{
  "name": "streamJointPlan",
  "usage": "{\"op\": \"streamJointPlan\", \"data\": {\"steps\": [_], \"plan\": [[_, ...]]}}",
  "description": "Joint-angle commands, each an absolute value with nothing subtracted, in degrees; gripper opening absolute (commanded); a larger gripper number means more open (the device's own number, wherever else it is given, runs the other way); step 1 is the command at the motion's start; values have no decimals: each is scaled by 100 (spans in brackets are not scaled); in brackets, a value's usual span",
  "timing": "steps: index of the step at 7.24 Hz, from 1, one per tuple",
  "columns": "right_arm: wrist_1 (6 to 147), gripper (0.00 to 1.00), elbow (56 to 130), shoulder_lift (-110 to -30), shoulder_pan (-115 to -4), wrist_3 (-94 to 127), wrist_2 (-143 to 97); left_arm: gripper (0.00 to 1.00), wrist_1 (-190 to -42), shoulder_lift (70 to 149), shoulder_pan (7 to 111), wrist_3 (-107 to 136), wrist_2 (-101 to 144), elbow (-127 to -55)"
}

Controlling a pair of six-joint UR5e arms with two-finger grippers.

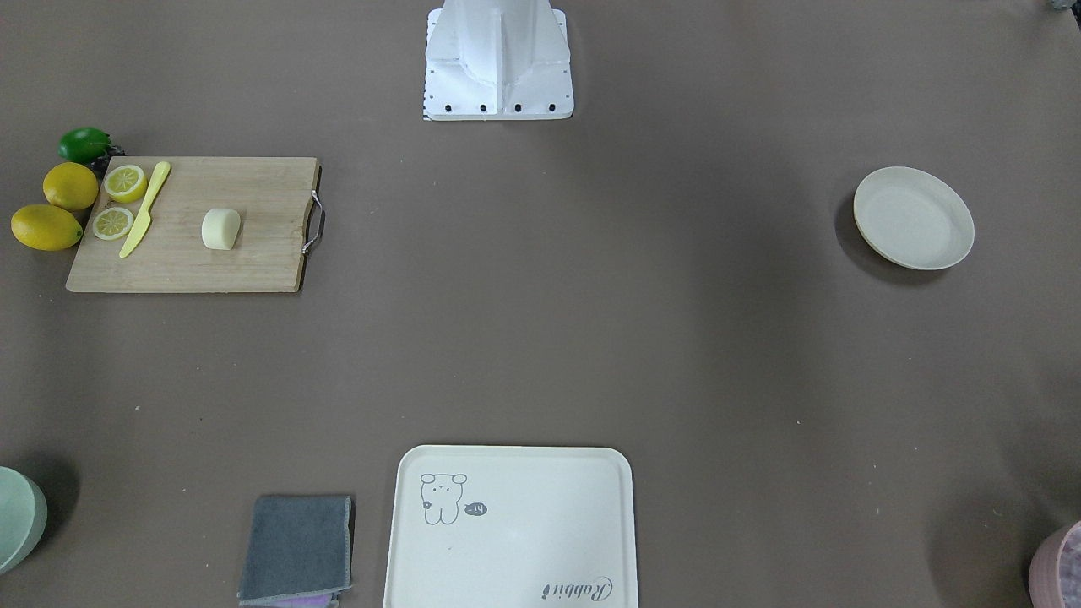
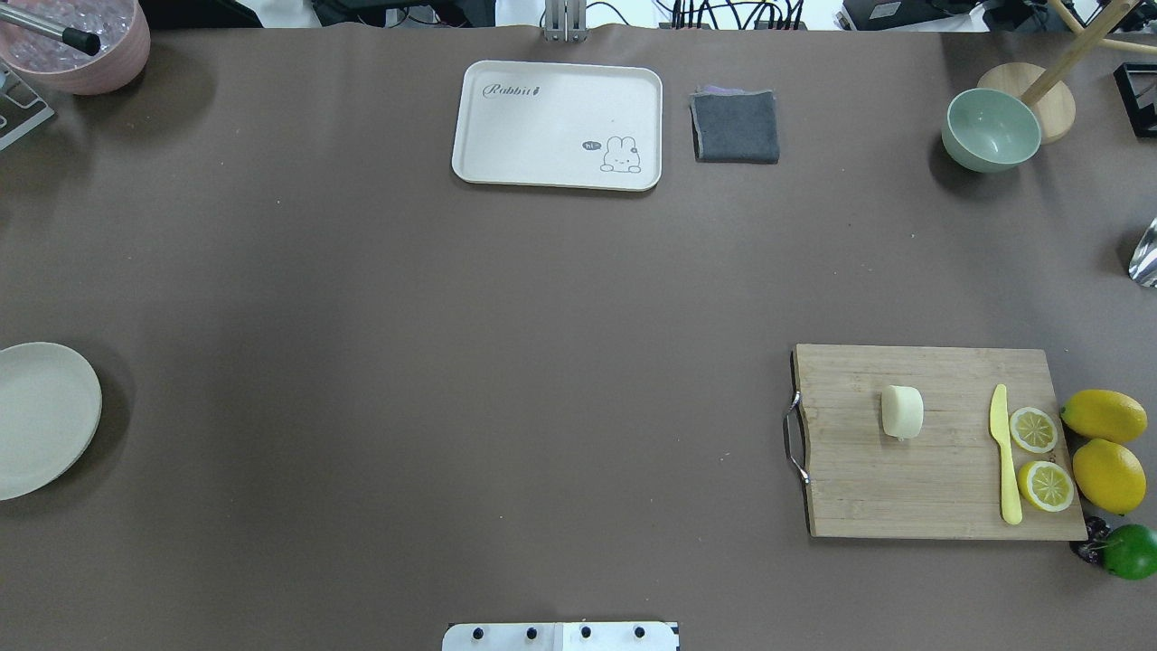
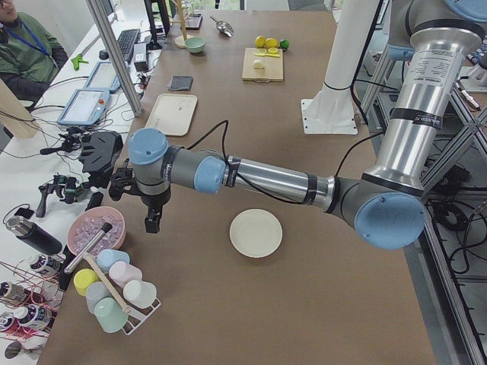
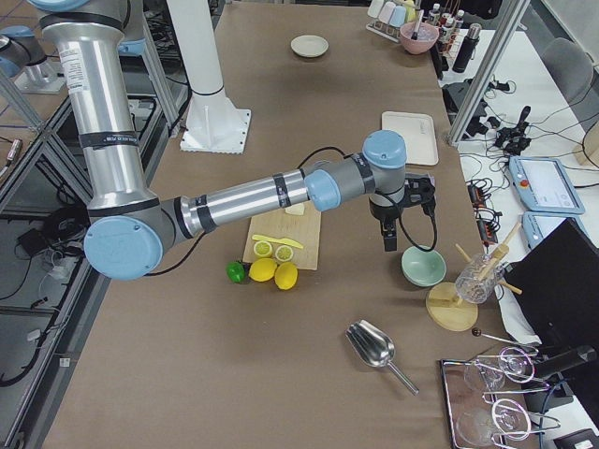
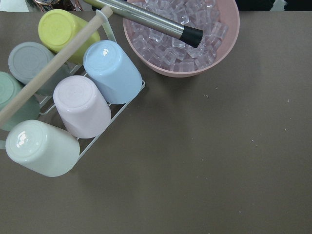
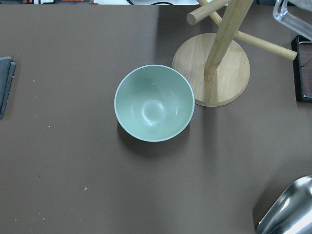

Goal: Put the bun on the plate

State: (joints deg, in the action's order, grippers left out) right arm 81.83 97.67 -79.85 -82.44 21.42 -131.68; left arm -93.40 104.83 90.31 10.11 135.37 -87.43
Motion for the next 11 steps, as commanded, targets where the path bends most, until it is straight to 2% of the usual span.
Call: {"op": "streamJointPlan", "data": {"steps": [1, 3, 5, 11], "plan": [[8183, 100, 9765, -7928, -8235, 2153, -13175, 98, -9334, 10416, 8800, 967, 13544, -8771], [8174, 100, 9800, -7919, -8218, 2162, -13166, 97, -10295, 9619, 8211, 625, 13544, -8658], [8174, 100, 9791, -7823, -8200, 2162, -13122, 97, -10818, 9186, 7982, 615, 13579, -8605], [8165, 100, 9878, -7646, -8112, 2224, -13131, 95, -11259, 9071, 6840, 615, 13562, -8087]]}}
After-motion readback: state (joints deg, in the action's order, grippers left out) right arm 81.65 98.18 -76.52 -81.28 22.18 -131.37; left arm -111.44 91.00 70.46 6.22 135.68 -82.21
